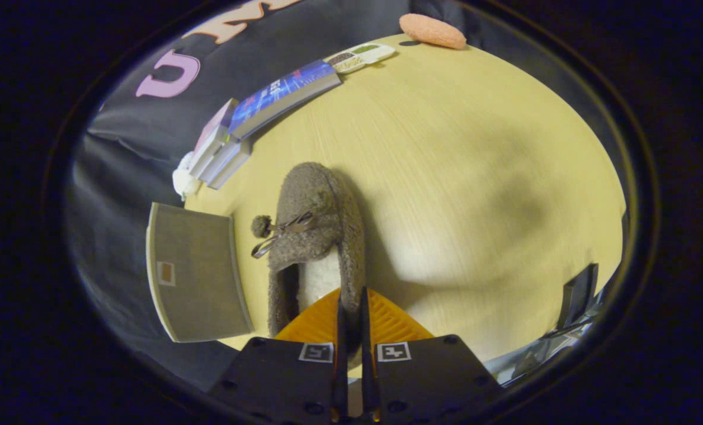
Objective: Open the storage box then place both shoes into the box .Put the left shoe in first, then the right shoe, with the right side of both shoes facing outward in a uniform manner.
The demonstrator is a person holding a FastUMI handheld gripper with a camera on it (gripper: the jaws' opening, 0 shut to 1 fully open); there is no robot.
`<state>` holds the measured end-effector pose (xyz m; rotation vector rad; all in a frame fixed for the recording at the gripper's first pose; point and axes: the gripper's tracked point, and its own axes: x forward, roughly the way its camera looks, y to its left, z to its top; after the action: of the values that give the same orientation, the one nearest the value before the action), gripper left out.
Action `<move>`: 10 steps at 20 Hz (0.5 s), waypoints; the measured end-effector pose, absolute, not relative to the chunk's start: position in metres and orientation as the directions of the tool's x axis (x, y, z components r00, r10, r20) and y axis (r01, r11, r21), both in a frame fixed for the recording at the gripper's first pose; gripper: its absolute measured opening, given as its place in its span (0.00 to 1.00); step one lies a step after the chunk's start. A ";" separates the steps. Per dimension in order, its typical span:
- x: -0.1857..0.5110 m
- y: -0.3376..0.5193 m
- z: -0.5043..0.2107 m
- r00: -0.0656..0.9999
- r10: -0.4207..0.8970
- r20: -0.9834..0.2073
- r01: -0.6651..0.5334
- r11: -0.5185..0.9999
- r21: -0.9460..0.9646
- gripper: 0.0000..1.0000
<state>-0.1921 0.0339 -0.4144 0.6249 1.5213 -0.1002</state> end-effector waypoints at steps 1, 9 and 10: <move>-0.187 0.036 -0.408 0.093 0.334 -0.938 0.447 0.828 0.338 0.13; -0.173 0.070 -0.454 0.111 0.362 -0.926 0.524 0.770 0.364 0.03; -0.186 0.068 -0.465 0.099 0.345 -0.934 0.508 0.789 0.345 0.03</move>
<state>-0.1860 0.0679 -0.4650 0.7187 1.5071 -0.1374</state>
